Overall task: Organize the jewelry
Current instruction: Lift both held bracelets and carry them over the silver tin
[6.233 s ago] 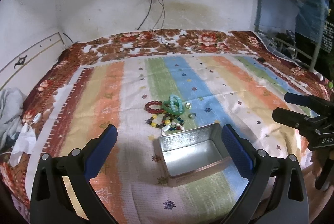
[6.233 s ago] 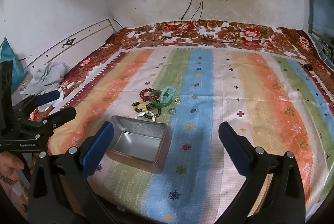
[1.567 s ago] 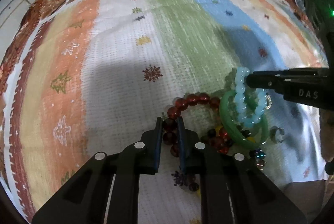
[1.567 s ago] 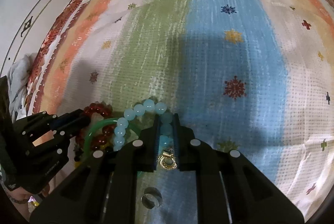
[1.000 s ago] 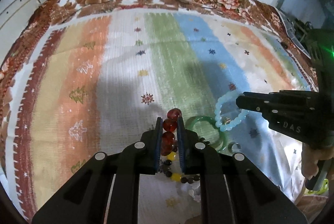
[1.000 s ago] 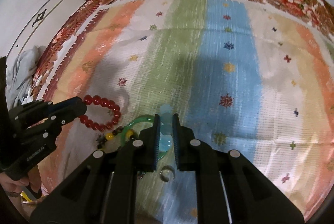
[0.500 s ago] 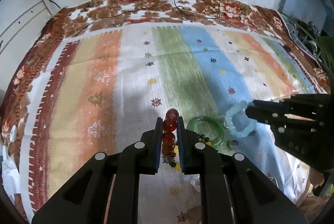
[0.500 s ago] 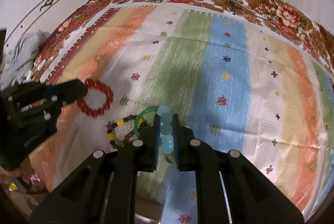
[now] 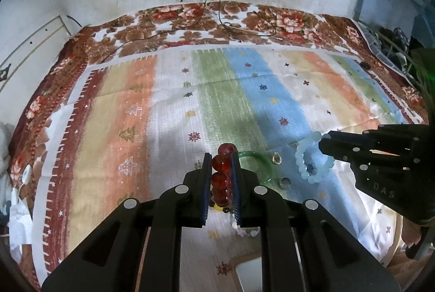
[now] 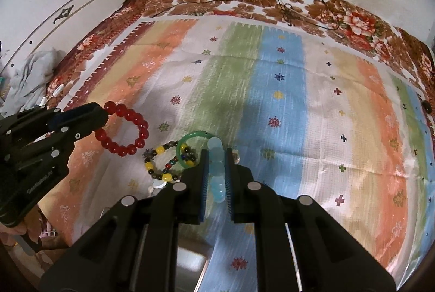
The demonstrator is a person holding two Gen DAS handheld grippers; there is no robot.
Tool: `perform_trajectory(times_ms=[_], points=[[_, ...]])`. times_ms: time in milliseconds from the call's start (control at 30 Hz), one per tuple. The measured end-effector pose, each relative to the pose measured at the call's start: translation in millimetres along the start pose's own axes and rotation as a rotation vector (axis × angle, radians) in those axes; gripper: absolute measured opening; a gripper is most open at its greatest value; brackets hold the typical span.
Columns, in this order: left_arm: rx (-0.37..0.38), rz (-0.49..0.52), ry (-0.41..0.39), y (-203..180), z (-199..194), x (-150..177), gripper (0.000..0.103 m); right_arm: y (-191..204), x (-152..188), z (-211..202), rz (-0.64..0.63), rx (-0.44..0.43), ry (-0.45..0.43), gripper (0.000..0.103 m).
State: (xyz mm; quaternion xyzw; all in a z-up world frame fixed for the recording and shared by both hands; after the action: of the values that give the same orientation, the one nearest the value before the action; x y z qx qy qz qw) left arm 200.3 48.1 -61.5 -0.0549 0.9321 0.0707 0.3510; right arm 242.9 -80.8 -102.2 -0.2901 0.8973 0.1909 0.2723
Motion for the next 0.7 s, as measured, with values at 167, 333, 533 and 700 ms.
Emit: perform_trajectory(times_ms=[167,333,533,700], points=[[-0.009,0.012,-0.029,-5,-19,5,0.013,10,5,-22,0.003,-0.008,-0.044,0.013],[0.003,0.004,-0.057,-8,-38,10,0.013,25,16,-38,-0.017,-0.024,-0.064,0.013],[0.014,0.006,-0.075,-13,-57,23,0.013,36,31,-49,-0.019,-0.049,-0.059,0.013],[0.01,0.027,-0.062,-20,-61,40,0.013,46,46,-57,-0.014,-0.072,-0.061,0.013]])
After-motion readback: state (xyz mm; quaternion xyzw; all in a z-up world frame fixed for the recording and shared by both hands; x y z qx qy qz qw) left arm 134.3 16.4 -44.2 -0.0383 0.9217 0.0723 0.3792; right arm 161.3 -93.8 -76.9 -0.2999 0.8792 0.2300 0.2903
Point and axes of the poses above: each gripper's, at about its wrist camera, not at the fingertips, and z roughly the way its jaws point, y to its left, x to its underside, the point moved 4 cm from there along z, roughly the way its jaws point, and after that the axes turned 10 degrees about -x, right-handed, at the moved point
